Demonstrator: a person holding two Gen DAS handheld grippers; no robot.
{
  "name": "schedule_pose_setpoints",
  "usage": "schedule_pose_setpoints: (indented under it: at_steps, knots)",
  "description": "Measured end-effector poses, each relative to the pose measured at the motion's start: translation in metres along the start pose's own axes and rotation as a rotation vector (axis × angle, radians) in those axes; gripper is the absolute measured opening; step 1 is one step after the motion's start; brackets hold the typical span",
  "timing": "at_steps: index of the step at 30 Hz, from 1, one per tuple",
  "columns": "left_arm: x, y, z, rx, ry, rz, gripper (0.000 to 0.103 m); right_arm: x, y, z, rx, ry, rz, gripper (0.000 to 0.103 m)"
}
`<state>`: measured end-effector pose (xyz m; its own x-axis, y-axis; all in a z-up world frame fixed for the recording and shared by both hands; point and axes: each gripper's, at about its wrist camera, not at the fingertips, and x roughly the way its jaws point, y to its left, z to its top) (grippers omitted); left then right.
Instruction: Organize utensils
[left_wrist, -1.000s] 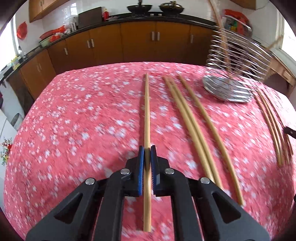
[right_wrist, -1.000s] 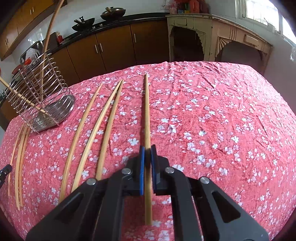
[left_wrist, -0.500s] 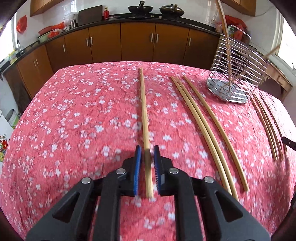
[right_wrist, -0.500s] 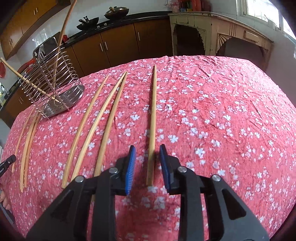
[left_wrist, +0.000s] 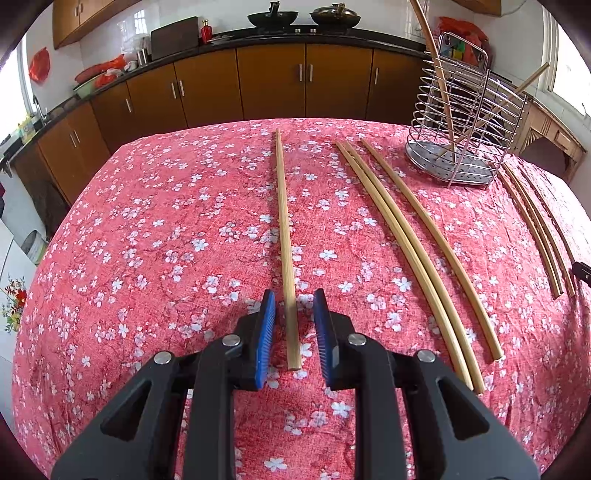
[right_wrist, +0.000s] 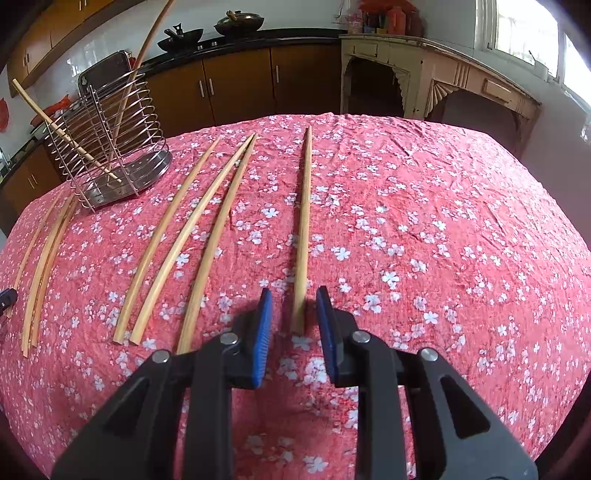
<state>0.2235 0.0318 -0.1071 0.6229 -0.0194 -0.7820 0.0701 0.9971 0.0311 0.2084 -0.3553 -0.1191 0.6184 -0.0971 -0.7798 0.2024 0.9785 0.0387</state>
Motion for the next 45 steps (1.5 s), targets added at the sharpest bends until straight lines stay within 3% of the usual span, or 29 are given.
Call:
schedule_pose_setpoints:
  at_steps: [2,5,8,16,22,31,38,45]
  knots:
    - [-0.004,-0.002,-0.002,-0.003,0.000,0.004,0.022,-0.002,0.000,-0.002,0.004,0.001,-0.002,0.022]
    - [-0.005,-0.002,-0.005,-0.005,0.001,0.014,0.020,-0.006,-0.003,-0.005,0.010,0.005,-0.006,0.009]
    - [-0.007,0.002,-0.007,-0.019,0.000,0.031,0.007,-0.010,-0.009,-0.009,0.045,0.009,0.018,0.008]
    - [-0.018,0.009,-0.017,-0.027,-0.013,0.018,0.007,-0.041,-0.015,-0.017,0.032,-0.049,0.019,0.008]
    - [-0.055,0.018,-0.015,-0.033,-0.113,0.008,0.007,-0.089,-0.011,-0.006,-0.010,-0.192,-0.016,0.008]
    - [-0.118,0.032,0.023,-0.084,-0.328,-0.010,0.007,-0.146,-0.007,0.026,-0.033,-0.402,-0.011,0.008]
    - [-0.138,0.042,0.047,-0.132,-0.406,-0.018,0.007,-0.164,-0.004,0.054,-0.031,-0.482,0.012,0.008]
    - [-0.149,0.036,0.066,-0.131,-0.444,-0.019,0.007,-0.168,-0.002,0.086,-0.026,-0.504,0.058,0.008]
